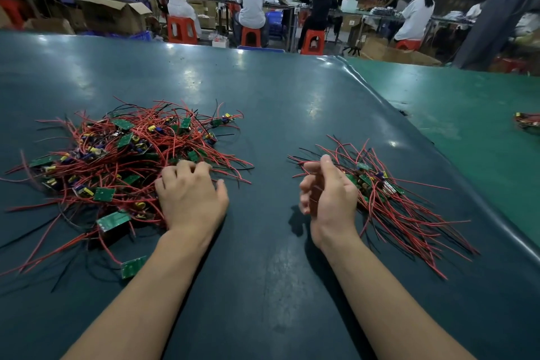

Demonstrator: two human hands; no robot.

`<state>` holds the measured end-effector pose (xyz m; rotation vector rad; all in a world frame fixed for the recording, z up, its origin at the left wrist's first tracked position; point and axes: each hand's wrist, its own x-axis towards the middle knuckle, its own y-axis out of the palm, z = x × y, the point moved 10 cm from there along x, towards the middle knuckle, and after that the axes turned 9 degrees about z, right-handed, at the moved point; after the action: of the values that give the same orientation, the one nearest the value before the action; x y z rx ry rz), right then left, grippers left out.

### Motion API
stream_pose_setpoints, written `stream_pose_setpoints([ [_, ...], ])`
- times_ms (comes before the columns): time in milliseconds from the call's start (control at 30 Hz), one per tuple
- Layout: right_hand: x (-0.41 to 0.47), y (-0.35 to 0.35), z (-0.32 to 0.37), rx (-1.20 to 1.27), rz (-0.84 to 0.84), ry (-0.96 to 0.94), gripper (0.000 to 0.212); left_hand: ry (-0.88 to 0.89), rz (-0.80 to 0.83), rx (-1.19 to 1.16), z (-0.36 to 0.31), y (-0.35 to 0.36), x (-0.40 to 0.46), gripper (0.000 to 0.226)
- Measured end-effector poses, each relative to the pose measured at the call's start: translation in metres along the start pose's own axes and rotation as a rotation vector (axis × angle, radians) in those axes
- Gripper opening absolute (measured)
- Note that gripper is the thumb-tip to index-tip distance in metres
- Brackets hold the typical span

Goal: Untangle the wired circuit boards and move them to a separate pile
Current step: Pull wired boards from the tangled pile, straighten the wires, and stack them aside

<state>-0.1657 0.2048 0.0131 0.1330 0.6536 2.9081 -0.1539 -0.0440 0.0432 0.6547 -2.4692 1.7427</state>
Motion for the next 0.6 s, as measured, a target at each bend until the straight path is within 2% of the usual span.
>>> stream_pose_setpoints([
  [133,0.001,-0.004,0.006,-0.056,-0.021,-0.047,0.034,0.049,0.02,-0.005,-0.004,-0.002,0.003,0.024],
  [233,0.002,-0.008,0.005,-0.049,-0.044,-0.037,0.033,0.059,-0.146,-0.054,-0.004,-0.024,-0.005,0.021],
  [300,0.003,-0.008,0.005,-0.047,-0.048,-0.032,0.033,0.001,-0.229,-0.017,0.001,-0.035,-0.01,0.034],
  [367,0.003,-0.007,0.005,-0.04,-0.047,-0.038,0.032,-0.133,-0.109,0.045,0.013,-0.023,-0.007,0.055],
  [433,0.003,-0.009,0.006,-0.035,-0.055,-0.053,0.032,-0.219,0.006,0.092,0.021,-0.01,-0.005,0.064],
  [600,0.002,-0.011,0.007,-0.01,-0.066,-0.054,0.033,-0.177,-0.079,-0.02,0.029,-0.021,0.001,0.06],
])
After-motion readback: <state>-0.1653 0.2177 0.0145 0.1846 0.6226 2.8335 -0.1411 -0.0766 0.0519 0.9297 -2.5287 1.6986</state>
